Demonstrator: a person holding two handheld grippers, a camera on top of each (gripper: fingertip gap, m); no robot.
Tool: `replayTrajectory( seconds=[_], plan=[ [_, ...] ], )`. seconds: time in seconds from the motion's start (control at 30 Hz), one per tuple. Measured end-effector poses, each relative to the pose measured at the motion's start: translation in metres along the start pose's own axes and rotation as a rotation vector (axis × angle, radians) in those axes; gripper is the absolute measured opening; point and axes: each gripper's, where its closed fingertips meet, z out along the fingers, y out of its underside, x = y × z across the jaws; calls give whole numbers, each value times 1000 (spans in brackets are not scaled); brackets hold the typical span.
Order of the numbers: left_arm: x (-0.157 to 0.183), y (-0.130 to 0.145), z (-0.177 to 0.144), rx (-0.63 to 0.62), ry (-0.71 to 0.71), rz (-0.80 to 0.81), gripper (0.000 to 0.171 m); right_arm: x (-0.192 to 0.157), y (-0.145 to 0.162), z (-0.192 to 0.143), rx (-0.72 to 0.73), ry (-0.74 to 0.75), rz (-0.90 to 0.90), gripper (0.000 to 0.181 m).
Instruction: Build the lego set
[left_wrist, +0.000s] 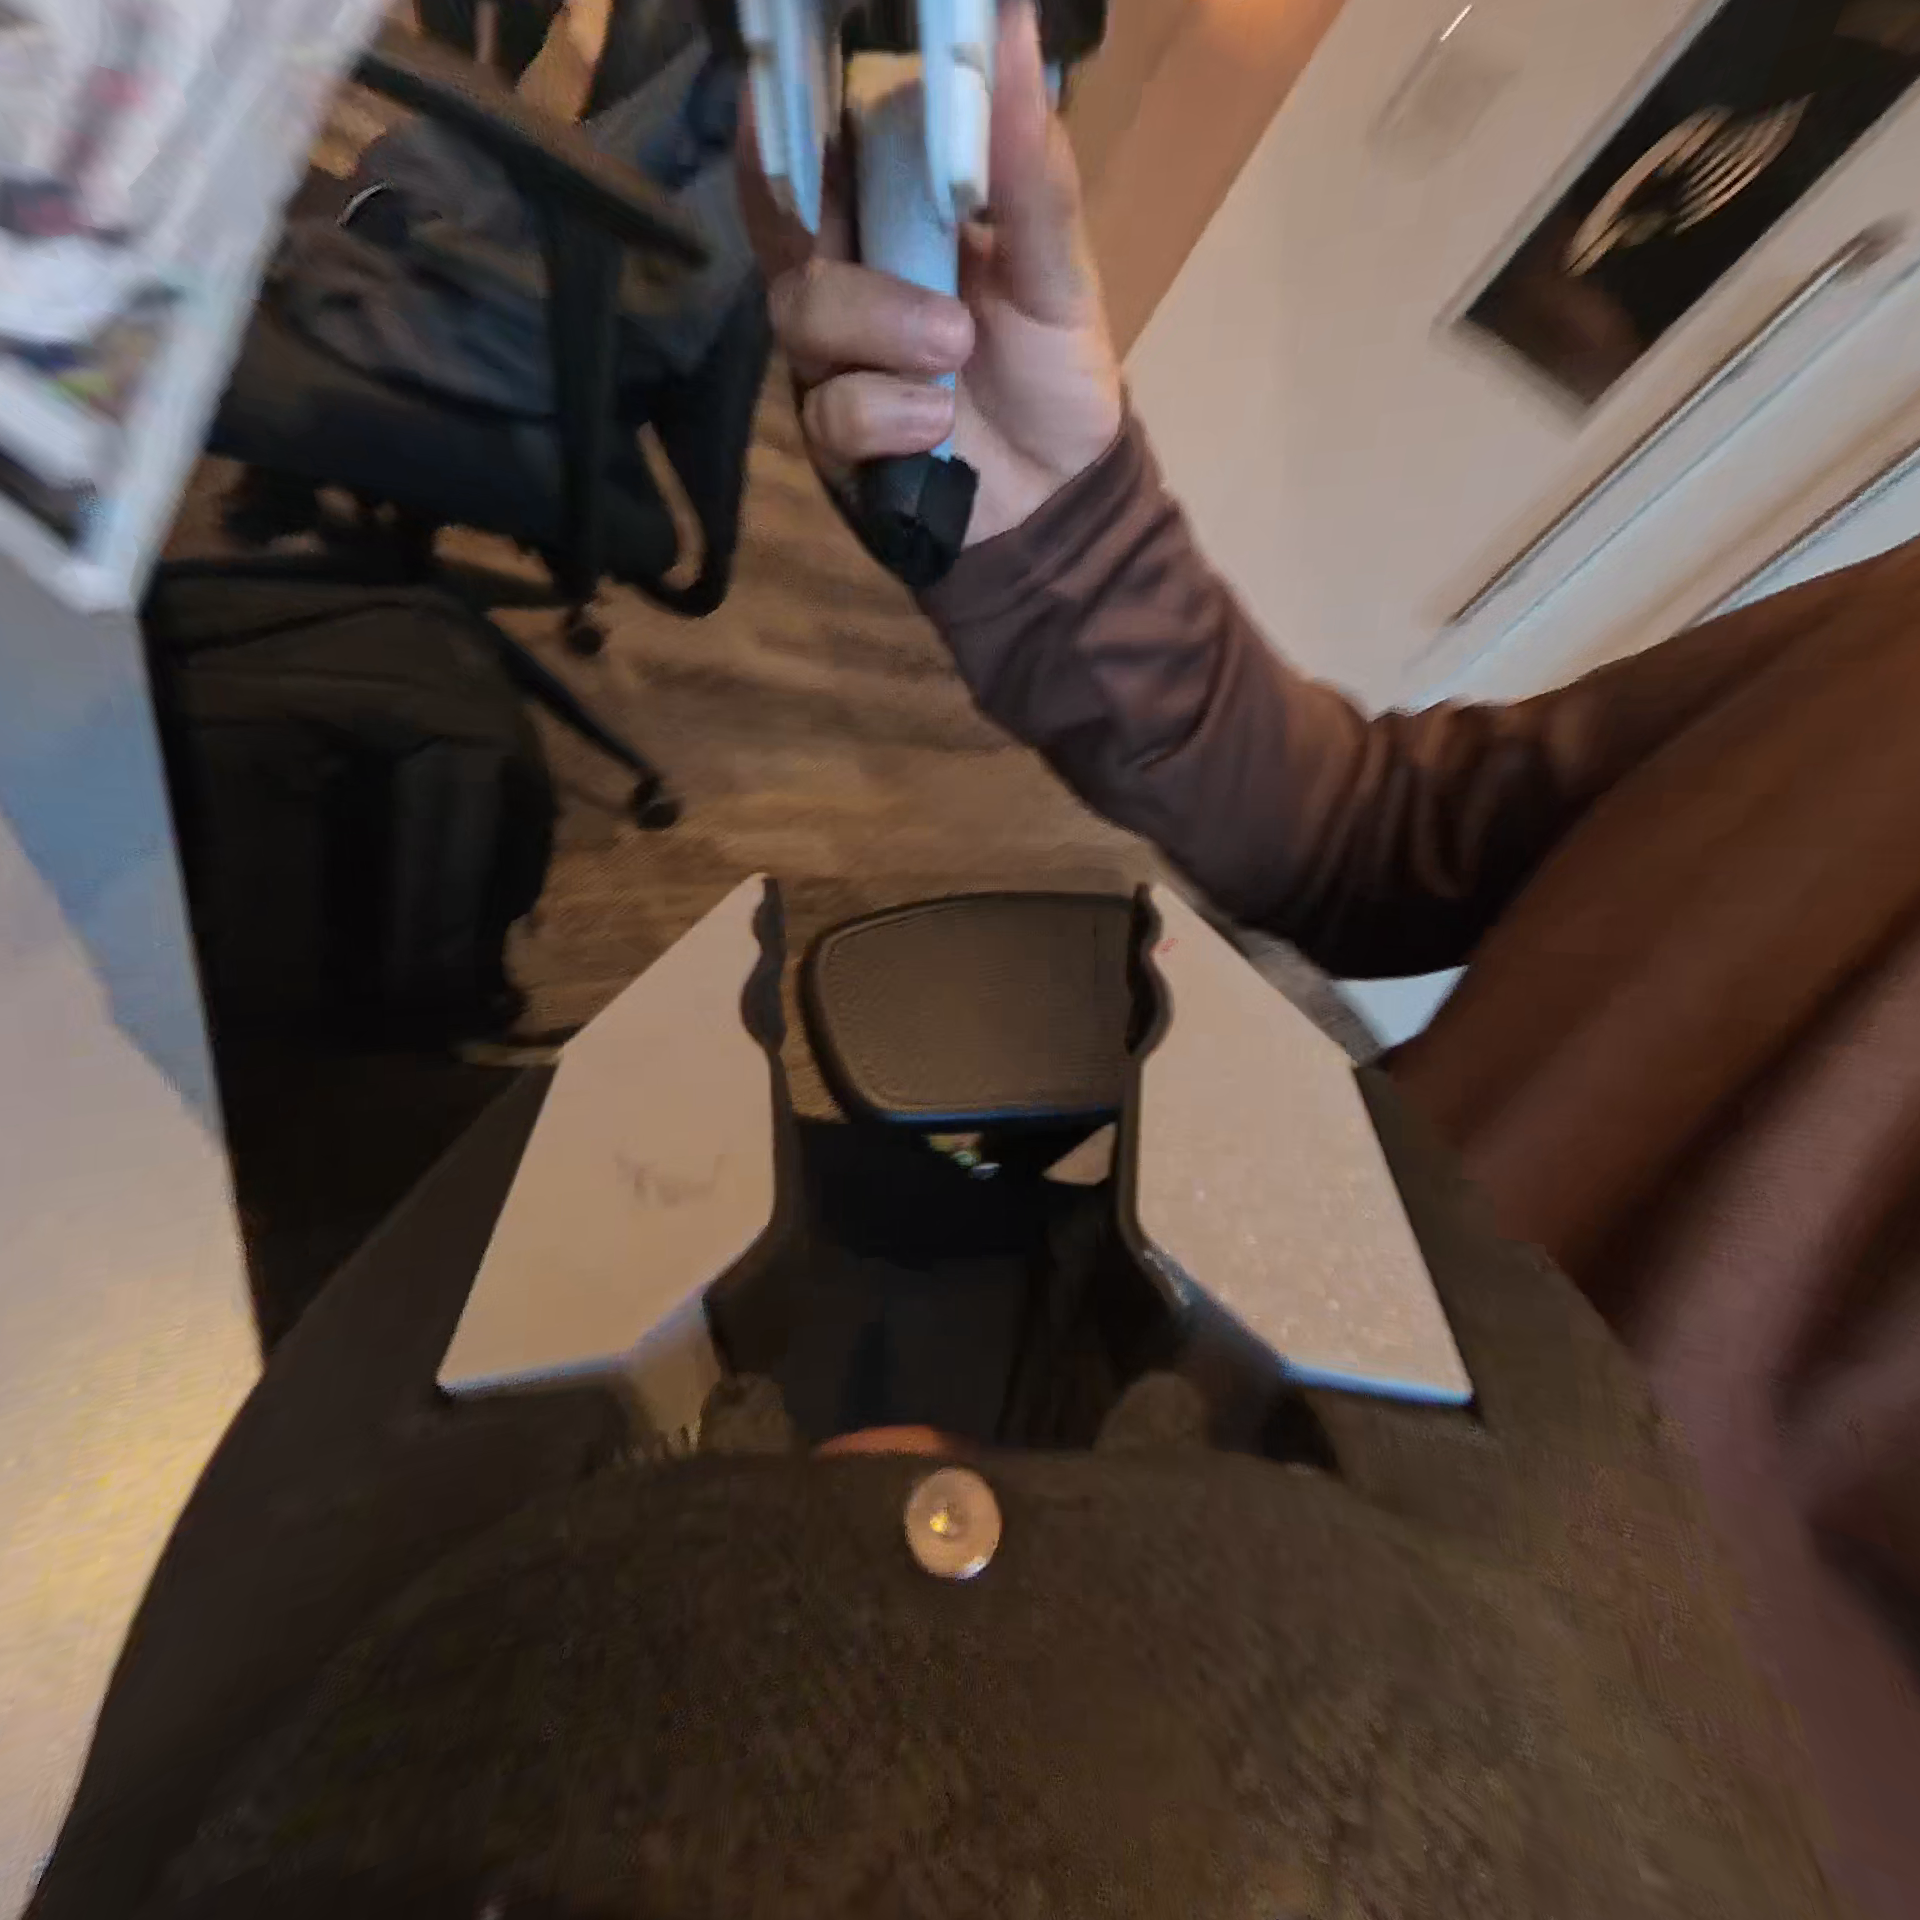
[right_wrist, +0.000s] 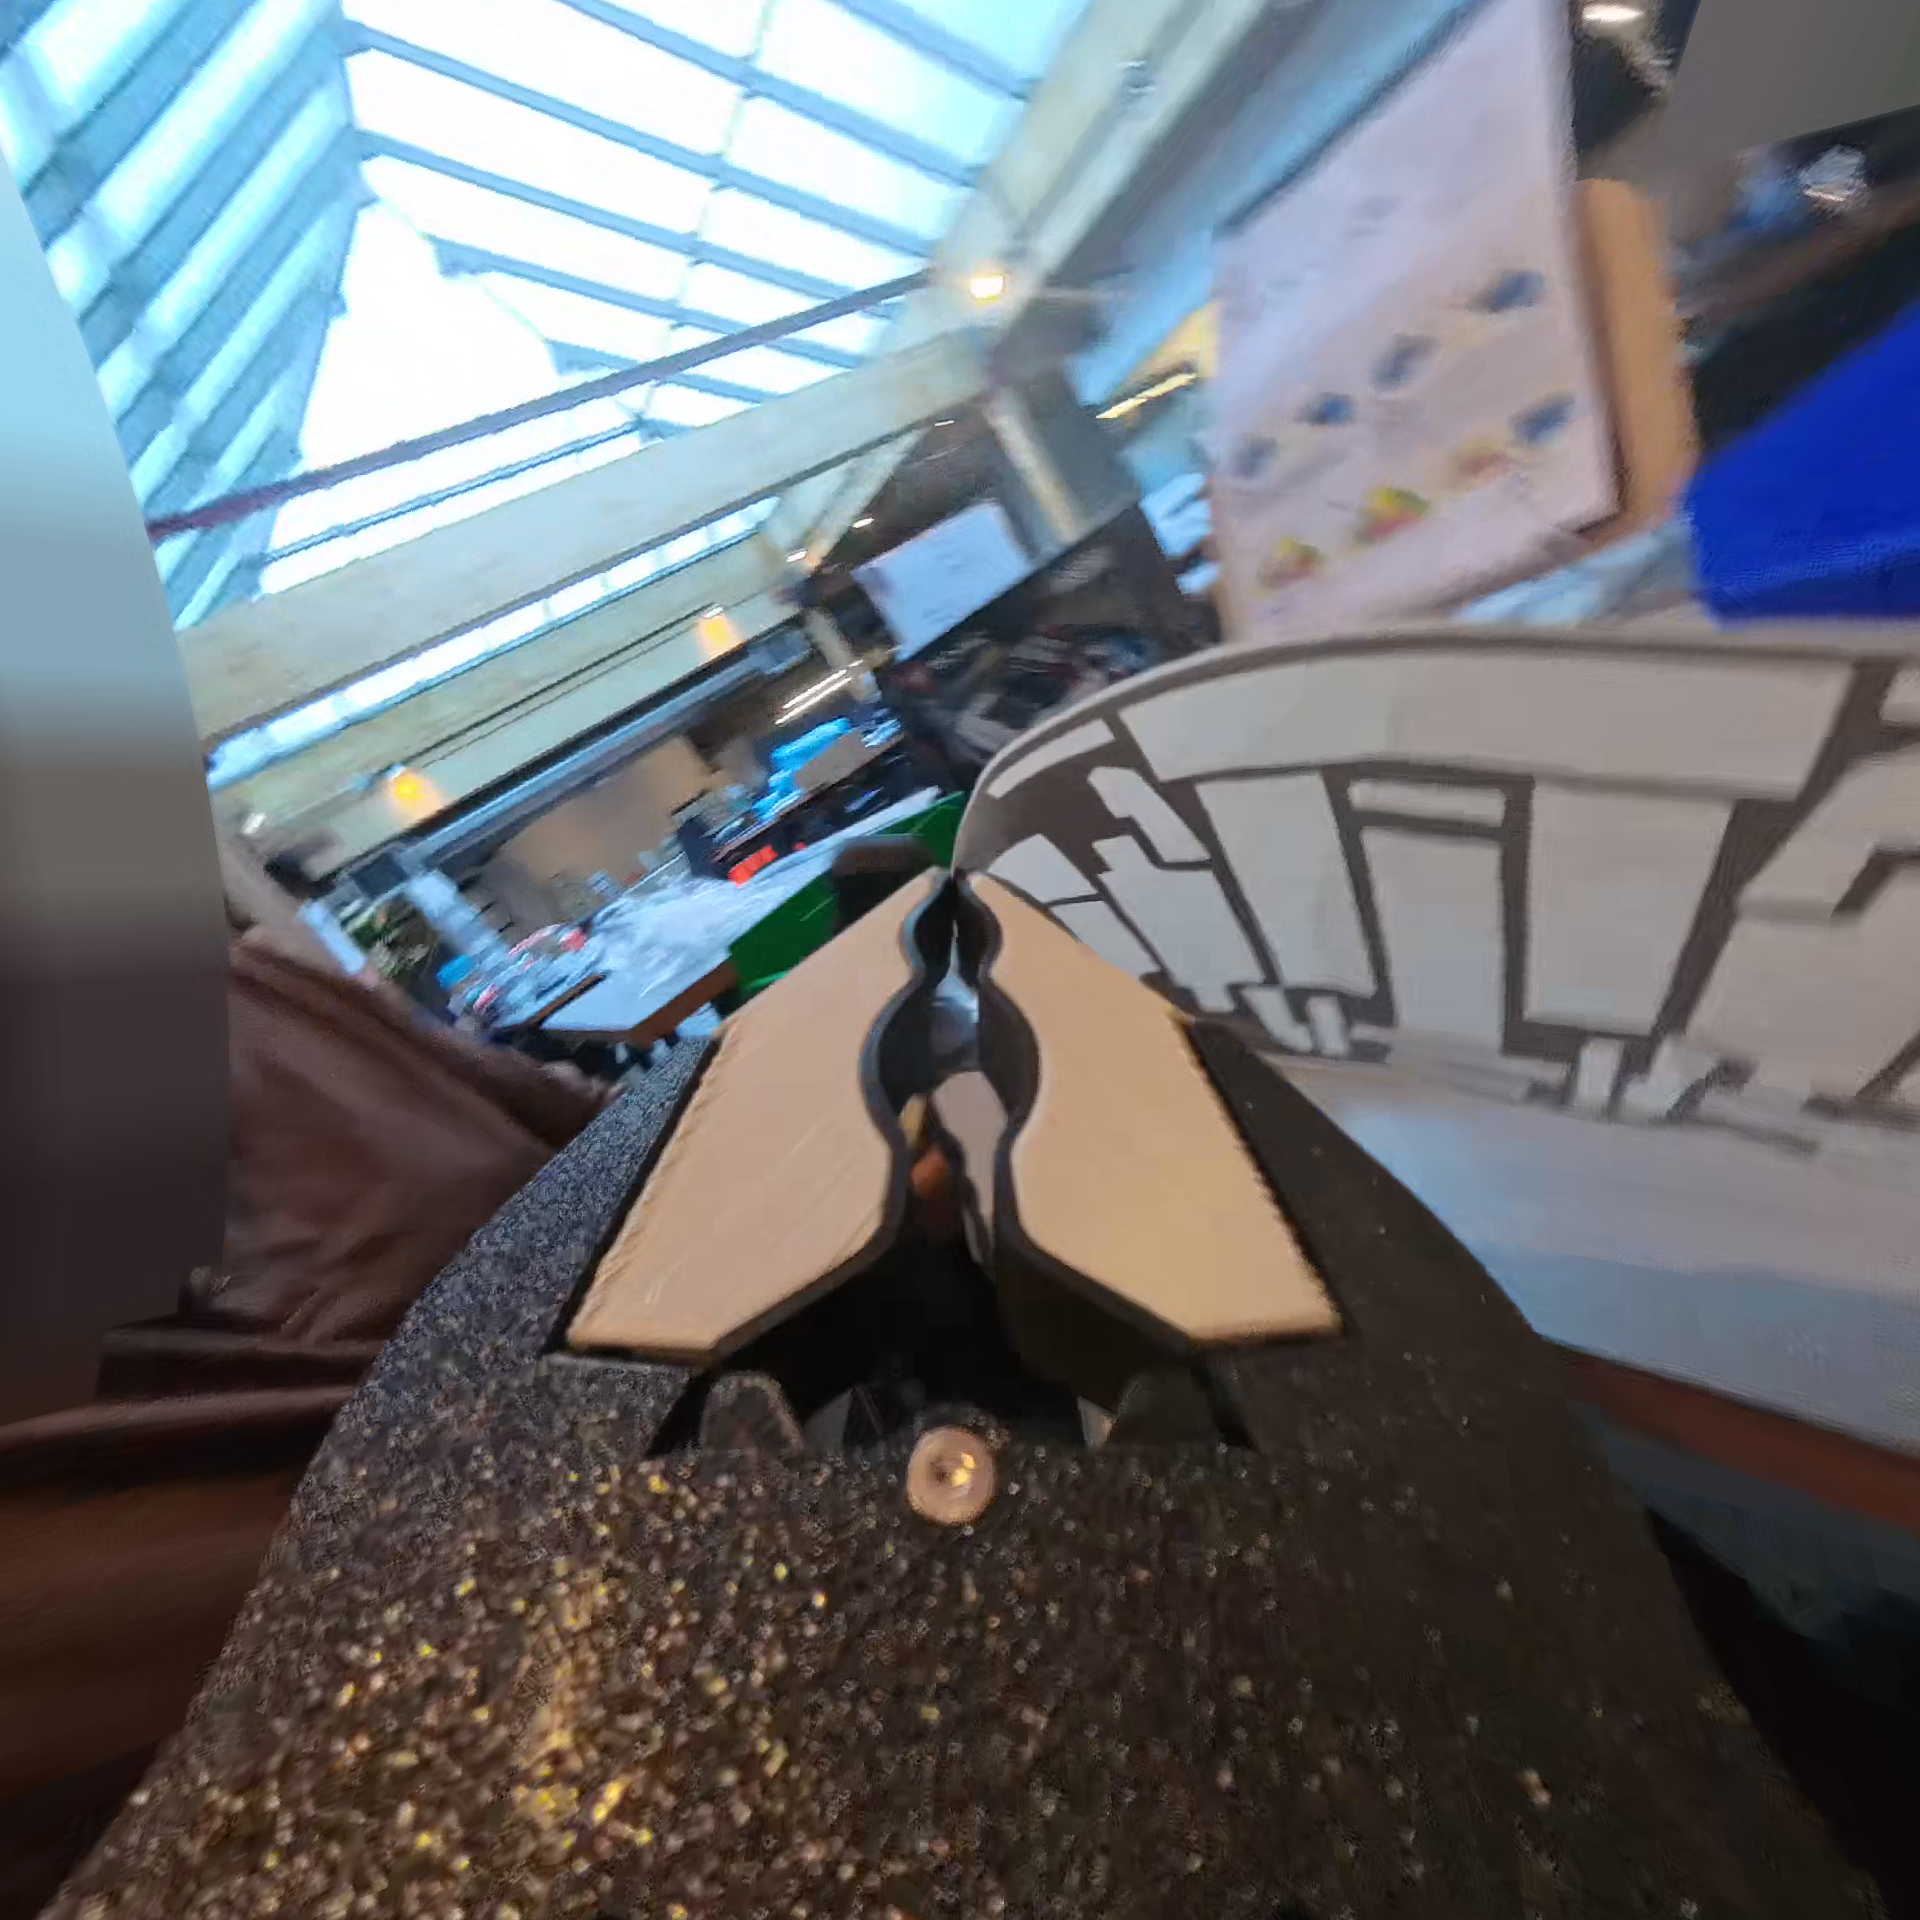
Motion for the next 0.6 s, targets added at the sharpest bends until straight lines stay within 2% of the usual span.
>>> replayTrajectory(
  seconds=[0.13,0.27,0.33,0.43,0.5,0.6],
  plan=[
    [30,-14,-18,129,248,-139,76,-37,10,8,-89,-137,-155,0],
    [53,-39,-36,301,529,-309,92,-71,24,5,-92,-351,-173,0],
    [59,-55,-49,387,649,-361,93,-84,31,2,-114,-411,-219,0],
    [61,-65,-63,459,710,-392,58,-98,42,-5,-165,-466,-287,0],
    [59,-66,-68,481,684,-377,33,-106,47,-10,-189,-504,-307,0],
    [58,-64,-75,490,613,-322,0,-106,56,-11,-249,-480,-352,0]
  ],
)
